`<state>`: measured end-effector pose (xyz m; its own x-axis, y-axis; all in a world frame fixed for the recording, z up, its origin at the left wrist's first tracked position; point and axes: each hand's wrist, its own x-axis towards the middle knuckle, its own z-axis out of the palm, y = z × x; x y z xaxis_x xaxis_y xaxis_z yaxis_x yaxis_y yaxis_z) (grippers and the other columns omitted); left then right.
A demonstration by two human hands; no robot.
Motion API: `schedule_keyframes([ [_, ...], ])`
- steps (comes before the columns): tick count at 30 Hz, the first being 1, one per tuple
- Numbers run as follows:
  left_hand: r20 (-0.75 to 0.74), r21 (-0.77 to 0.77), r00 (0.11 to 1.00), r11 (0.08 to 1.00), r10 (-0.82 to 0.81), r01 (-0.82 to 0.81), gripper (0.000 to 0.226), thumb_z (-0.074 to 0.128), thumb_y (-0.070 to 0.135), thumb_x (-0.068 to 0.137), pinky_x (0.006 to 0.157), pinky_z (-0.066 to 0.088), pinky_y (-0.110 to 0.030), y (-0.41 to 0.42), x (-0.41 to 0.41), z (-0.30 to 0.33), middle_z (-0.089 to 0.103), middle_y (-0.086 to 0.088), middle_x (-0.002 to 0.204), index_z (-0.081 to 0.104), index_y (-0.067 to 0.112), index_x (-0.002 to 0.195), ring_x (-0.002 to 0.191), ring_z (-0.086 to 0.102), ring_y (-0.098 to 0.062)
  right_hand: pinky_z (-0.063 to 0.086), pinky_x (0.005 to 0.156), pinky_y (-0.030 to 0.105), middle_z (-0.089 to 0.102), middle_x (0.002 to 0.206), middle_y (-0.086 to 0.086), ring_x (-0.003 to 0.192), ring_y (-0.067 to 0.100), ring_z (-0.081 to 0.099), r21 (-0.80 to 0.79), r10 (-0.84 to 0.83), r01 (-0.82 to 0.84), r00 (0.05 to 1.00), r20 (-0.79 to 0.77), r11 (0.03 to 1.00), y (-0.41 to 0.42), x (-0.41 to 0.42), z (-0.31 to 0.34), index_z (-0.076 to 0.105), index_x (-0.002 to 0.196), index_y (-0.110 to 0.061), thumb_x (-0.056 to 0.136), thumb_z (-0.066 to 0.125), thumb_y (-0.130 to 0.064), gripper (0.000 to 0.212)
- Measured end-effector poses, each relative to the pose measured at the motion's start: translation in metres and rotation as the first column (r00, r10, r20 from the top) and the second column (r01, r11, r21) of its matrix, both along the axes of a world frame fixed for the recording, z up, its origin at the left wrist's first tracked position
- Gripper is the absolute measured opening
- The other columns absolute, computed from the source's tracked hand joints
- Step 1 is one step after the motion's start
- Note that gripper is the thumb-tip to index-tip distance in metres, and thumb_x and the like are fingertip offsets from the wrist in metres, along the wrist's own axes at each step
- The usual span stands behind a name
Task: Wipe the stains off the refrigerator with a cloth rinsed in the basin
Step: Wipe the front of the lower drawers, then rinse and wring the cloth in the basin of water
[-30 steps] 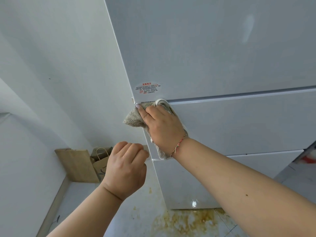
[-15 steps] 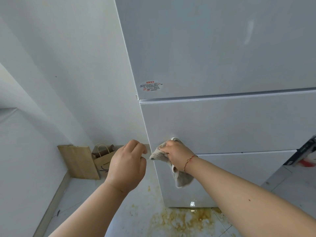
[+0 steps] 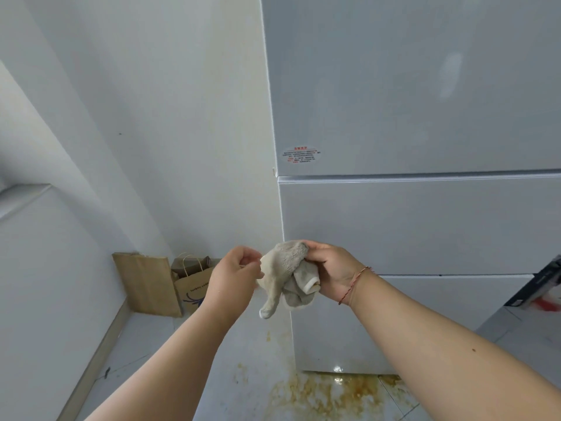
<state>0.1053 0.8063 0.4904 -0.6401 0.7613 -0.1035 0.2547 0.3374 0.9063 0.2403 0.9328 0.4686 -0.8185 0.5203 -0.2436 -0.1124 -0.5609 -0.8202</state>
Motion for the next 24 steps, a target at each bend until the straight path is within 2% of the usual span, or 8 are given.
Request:
schedule_keyframes([
  [3,0.177,0.056,0.981,0.994,0.083,-0.094,0.020,0.047,0.003,0.088,0.066,0.048,-0.031,-0.019,-0.018,-0.002,0.063,-0.002,0.094,0.062,0.015,0.095,0.083,0.063,-0.018,0.051,0.081,0.036,0.064,0.093,0.016,0.086,0.028,0.064,-0.173,0.035,-0.046,0.997,-0.068,0.984,-0.013,-0.016,0.013,0.062,0.104,-0.001,0.084,0.043,-0.008,0.029],
  [8,0.370,0.009,0.929,0.999,0.025,-0.030,0.014,0.051,0.018,0.081,0.075,0.052,-0.039,-0.053,-0.050,-0.007,0.058,-0.009,0.090,0.061,0.013,0.090,0.076,0.059,-0.017,0.056,0.075,0.035,0.068,0.084,0.019,0.080,0.031,0.068,-0.301,0.113,-0.174,0.971,-0.209,0.938,-0.044,-0.056,0.032,0.070,0.083,0.003,0.059,0.064,-0.019,0.033],
  [10,0.471,-0.004,0.878,0.996,0.081,-0.090,0.020,0.045,0.017,0.091,0.071,0.050,-0.034,-0.070,-0.052,-0.006,0.064,-0.002,0.076,0.065,0.014,0.087,0.064,0.058,-0.013,0.055,0.080,0.038,0.067,0.090,0.022,0.085,0.033,0.067,-0.292,0.166,-0.230,0.959,-0.229,0.928,-0.059,-0.076,0.039,0.069,0.089,0.005,0.068,0.065,-0.038,0.048],
  [15,0.711,-0.109,0.651,0.956,0.265,-0.271,0.030,0.052,0.041,0.094,0.068,0.051,-0.035,-0.122,-0.072,-0.024,0.065,-0.010,0.090,0.068,0.016,0.094,0.071,0.065,-0.023,0.052,0.087,0.040,0.064,0.106,0.023,0.100,0.033,0.064,-0.291,0.363,-0.408,0.911,-0.197,0.865,-0.094,-0.126,0.047,0.063,0.105,0.005,0.083,0.034,-0.072,0.085],
  [18,0.864,-0.107,0.424,0.922,0.271,-0.372,0.068,0.053,0.064,0.085,0.084,0.052,-0.057,-0.153,-0.081,-0.030,0.063,-0.023,0.109,0.067,0.003,0.109,0.095,0.064,-0.042,0.055,0.081,0.038,0.065,0.101,0.020,0.094,0.031,0.066,-0.265,0.462,-0.500,0.865,-0.198,0.824,-0.112,-0.149,0.051,0.061,0.106,0.003,0.082,0.032,-0.076,0.087],
  [19,0.888,-0.079,0.383,0.906,0.254,-0.417,0.073,0.053,0.064,0.085,0.087,0.051,-0.054,-0.167,-0.081,-0.030,0.061,-0.024,0.113,0.066,-0.002,0.113,0.101,0.062,-0.043,0.056,0.078,0.036,0.066,0.095,0.019,0.089,0.030,0.067,-0.244,0.511,-0.542,0.840,-0.181,0.804,-0.121,-0.160,0.050,0.061,0.103,0.002,0.082,0.032,-0.076,0.086],
  [22,0.919,0.042,0.344,0.819,0.193,-0.572,0.039,0.061,0.041,0.084,0.063,0.049,-0.033,-0.206,-0.080,-0.025,0.064,-0.013,0.084,0.068,0.005,0.097,0.072,0.063,-0.027,0.055,0.074,0.034,0.065,0.084,0.015,0.081,0.028,0.067,-0.193,0.600,-0.609,0.792,-0.108,0.769,-0.148,-0.189,0.048,0.062,0.088,-0.003,0.085,0.035,-0.073,0.075],
  [24,0.882,0.026,0.349,0.708,0.315,-0.705,0.020,0.060,0.030,0.082,0.047,0.040,-0.024,-0.239,-0.086,-0.028,0.057,-0.007,0.060,0.064,0.010,0.082,0.048,0.054,-0.019,0.053,0.079,0.036,0.063,0.085,0.014,0.083,0.027,0.065,-0.170,0.671,-0.662,0.742,-0.008,0.730,-0.173,-0.209,0.037,0.061,0.084,-0.005,0.084,0.046,-0.066,0.062],
])
